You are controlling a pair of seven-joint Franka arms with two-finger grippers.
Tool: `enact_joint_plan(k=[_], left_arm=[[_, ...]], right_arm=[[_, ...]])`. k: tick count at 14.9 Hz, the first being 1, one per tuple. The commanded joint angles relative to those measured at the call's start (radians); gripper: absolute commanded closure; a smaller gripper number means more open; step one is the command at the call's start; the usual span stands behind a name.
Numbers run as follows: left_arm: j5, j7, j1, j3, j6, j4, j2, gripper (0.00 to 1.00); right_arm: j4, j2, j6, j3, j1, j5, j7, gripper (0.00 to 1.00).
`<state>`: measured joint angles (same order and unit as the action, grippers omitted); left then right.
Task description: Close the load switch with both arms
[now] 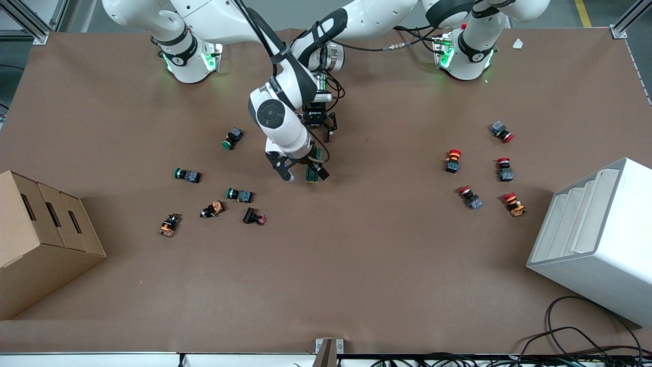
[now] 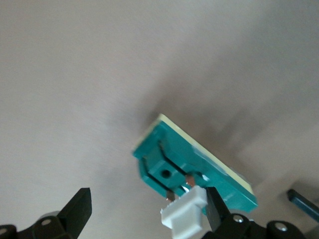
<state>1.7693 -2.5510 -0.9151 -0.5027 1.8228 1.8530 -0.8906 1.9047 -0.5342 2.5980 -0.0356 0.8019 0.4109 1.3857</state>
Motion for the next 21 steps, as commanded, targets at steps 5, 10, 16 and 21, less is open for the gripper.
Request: enact_joint_plan(k=[5,10,16,21], left_arm=[[0.002,0.002,0.005,0.006,0.069,-0.028,-0.110,0.05],[-0.001,0.005,0.007,0.006,0.070,-0.028,-0.103,0.05],[-0.001,0.014,0.008,0.004,0.070,-0.029,-0.096,0.05],[-0.028,0.057,0.015,0.001,0.069,-0.053,-0.083,0.05]], right_arm=[[-0.110,-0.055,-0.067,0.005,-0.043,0.003,-0.007,0.00],[-0.142,-0.081,-0.067,0.005,-0.049,0.002,-0.008,0.00],[-0.210,-0.142,-0.065,0.003,-0.049,-0.006,-0.005,0.00],[-0.234,-0.176,-0.064,0.000,-0.055,-0.014,-0.019,0.00]])
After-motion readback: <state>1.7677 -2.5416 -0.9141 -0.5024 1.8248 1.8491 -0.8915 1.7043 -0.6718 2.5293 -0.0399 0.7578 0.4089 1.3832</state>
